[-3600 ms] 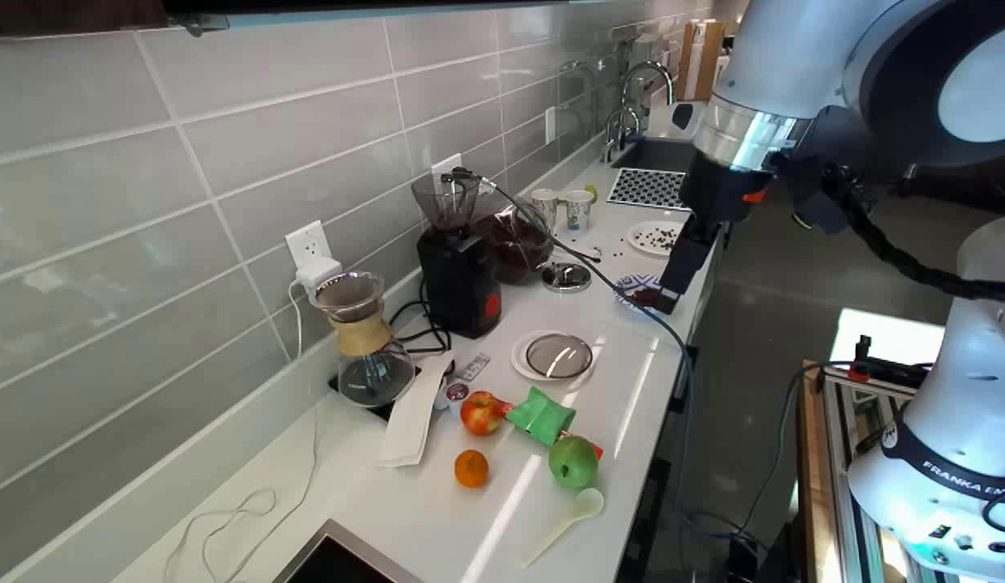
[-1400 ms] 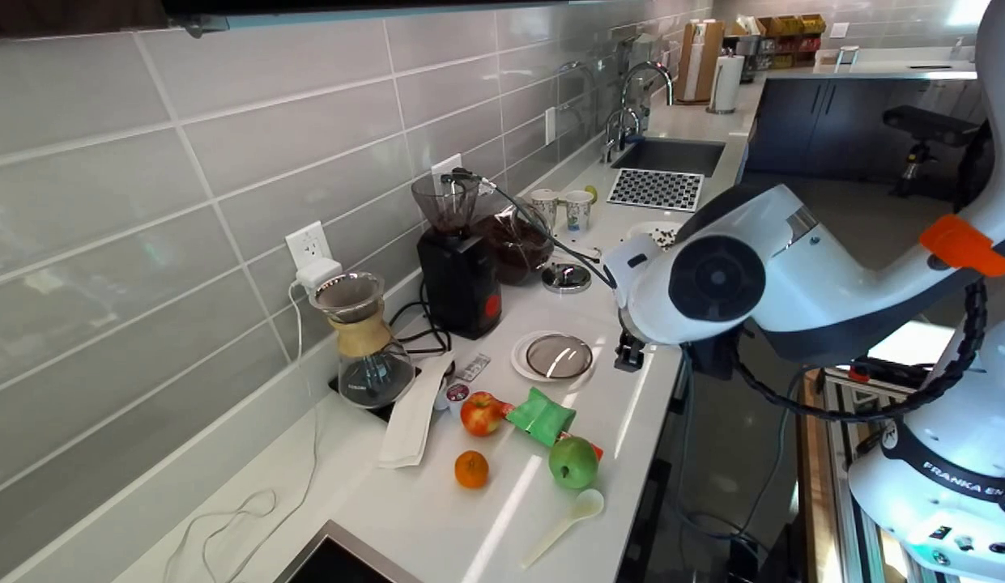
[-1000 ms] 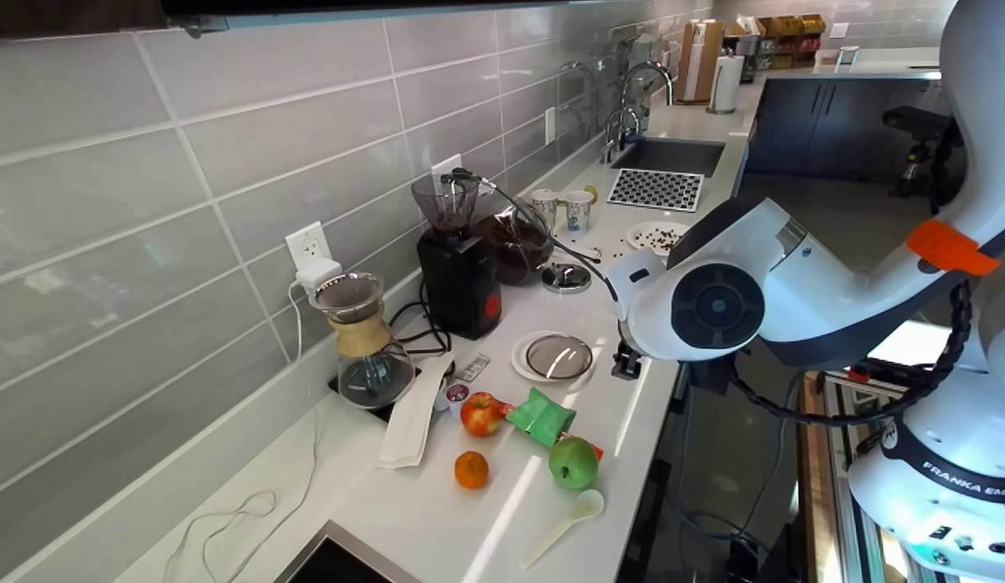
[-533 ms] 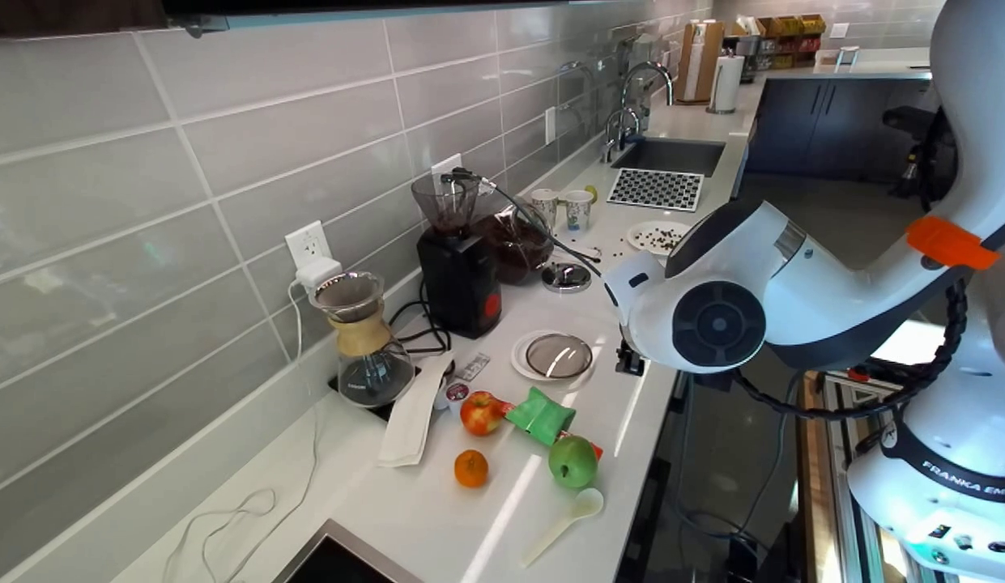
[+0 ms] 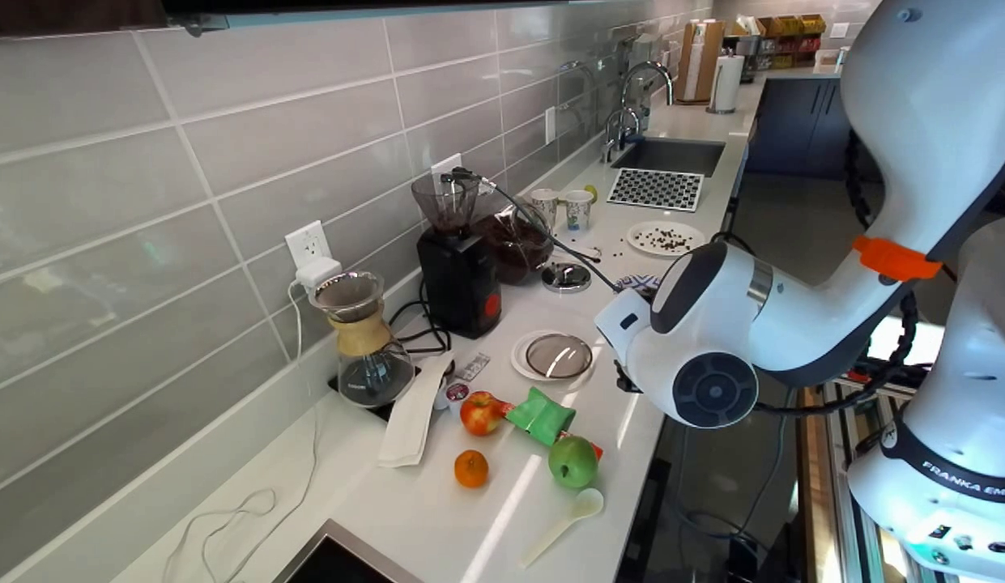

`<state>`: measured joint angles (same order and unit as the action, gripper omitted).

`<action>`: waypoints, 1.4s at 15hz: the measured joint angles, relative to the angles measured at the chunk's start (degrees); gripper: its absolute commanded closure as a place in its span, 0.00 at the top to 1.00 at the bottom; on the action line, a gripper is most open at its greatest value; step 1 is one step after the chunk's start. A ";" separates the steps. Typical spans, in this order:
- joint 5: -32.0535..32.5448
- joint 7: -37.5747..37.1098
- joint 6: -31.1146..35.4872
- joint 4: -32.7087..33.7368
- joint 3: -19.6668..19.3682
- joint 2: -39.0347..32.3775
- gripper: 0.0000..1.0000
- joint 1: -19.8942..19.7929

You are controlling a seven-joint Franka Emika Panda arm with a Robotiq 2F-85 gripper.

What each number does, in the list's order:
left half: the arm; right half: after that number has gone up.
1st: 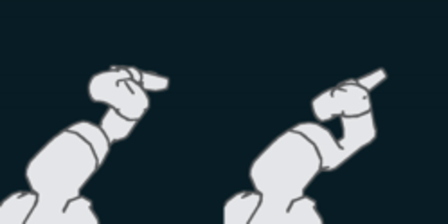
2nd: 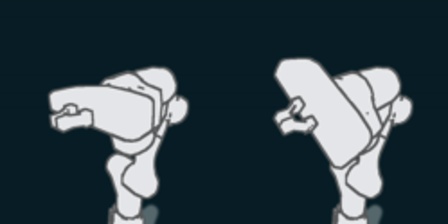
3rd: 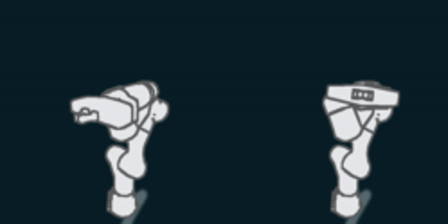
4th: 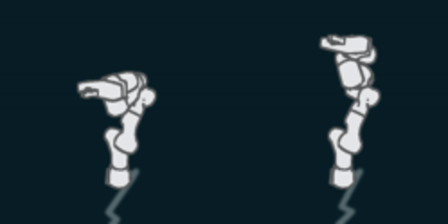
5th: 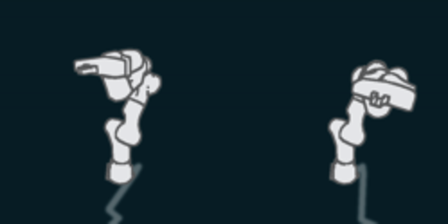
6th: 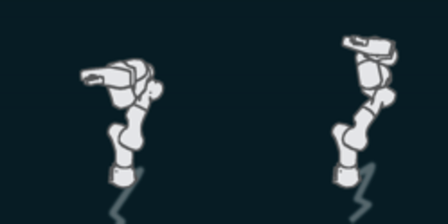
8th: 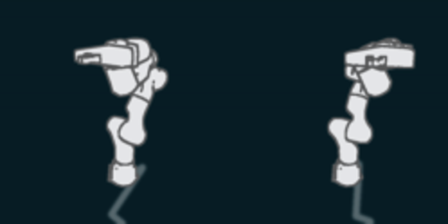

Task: Pick up the clear lid on the white plate and put it on the black machine

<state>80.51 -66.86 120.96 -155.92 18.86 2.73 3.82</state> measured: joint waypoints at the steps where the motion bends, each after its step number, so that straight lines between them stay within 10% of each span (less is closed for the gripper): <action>1: 2.04 -0.98 0.00 0.38 -0.97 -1.51 1.00 0.57; 21: 22.53 -10.81 -4.21 10.22 -6.97 -22.07 1.00 2.98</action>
<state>103.05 -77.67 116.75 -145.70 11.90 -19.34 6.80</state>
